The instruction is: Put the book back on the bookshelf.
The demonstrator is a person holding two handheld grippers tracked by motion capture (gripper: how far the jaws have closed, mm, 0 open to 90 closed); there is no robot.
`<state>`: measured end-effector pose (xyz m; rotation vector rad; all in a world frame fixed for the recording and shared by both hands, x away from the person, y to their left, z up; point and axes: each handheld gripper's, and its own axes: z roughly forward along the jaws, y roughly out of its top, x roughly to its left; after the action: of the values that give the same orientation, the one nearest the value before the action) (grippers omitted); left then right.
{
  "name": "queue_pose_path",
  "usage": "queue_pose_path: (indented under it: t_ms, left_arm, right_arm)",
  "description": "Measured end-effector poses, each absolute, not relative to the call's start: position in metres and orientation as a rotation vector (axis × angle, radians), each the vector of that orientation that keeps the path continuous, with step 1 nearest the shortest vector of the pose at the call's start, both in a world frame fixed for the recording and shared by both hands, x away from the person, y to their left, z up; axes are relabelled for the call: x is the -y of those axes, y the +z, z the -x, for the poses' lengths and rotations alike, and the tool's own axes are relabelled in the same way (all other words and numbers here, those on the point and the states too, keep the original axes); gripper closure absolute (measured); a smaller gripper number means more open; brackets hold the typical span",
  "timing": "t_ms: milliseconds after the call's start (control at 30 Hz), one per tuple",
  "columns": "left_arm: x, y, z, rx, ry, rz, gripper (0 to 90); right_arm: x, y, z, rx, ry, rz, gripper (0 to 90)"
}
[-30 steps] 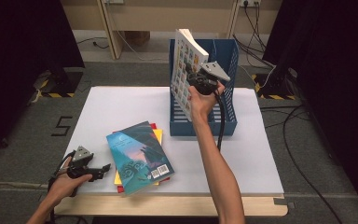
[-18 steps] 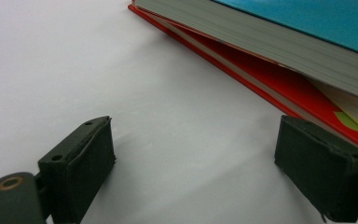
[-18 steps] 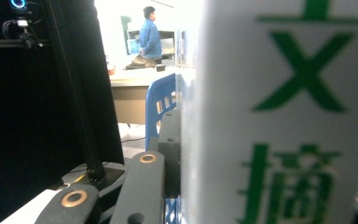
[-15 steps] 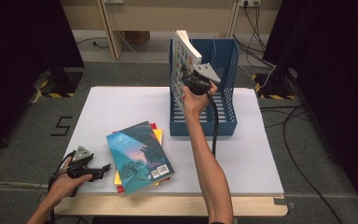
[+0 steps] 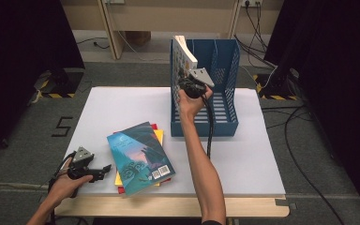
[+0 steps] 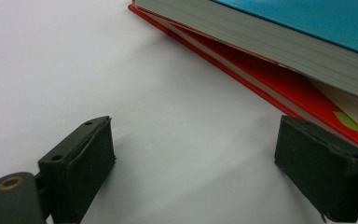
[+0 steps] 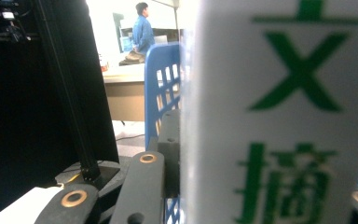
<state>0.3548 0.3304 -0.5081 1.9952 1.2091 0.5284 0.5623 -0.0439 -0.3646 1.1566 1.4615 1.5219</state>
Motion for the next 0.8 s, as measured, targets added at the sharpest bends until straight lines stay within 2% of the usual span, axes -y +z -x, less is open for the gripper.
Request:
queue_pose_path:
  t_ms: [333,800]
  left_arm:
    - [-0.33,-0.508,-0.355,-1.208,0.53,-1.996,10.7]
    - [-0.33,-0.508,-0.354,-1.209,0.531,-1.992,10.7]
  right_arm:
    - [0.038,-0.388,-0.565,-1.47,1.524,-1.199,73.8]
    - [0.033,-0.394,-0.552,-1.568,1.473,-1.136,73.2]
